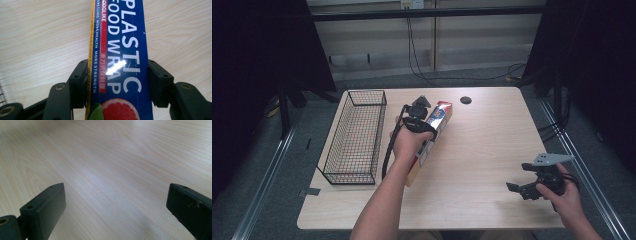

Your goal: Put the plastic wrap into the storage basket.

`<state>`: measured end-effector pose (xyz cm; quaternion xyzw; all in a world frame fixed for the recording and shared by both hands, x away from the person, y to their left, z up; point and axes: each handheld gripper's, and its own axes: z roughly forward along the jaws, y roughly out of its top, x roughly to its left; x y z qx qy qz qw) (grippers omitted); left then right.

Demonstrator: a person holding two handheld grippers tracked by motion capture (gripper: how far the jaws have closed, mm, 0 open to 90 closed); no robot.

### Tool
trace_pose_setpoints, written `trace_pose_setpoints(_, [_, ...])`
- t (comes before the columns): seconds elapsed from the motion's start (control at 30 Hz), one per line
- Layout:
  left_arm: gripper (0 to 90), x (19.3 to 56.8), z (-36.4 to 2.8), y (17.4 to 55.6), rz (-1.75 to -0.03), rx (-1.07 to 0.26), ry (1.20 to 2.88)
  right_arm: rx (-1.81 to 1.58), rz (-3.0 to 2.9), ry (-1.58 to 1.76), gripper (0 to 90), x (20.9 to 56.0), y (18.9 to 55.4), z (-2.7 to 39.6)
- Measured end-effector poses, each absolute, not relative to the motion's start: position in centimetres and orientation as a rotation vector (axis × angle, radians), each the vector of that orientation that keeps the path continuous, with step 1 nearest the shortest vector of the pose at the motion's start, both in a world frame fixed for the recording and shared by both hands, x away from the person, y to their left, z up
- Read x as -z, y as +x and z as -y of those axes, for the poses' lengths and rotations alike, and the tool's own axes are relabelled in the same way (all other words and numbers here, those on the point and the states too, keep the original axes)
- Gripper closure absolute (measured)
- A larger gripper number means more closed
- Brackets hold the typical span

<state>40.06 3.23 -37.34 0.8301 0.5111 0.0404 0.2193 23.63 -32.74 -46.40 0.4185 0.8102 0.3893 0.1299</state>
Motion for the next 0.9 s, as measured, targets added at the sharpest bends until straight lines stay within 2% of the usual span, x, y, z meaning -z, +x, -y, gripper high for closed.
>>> trace_pose_setpoints(0.9, [43.4,34.6,-6.9,40.4,-1.493,-0.149,2.235,-1.13,-2.375,1.198,2.5,46.5,23.7,32.6])
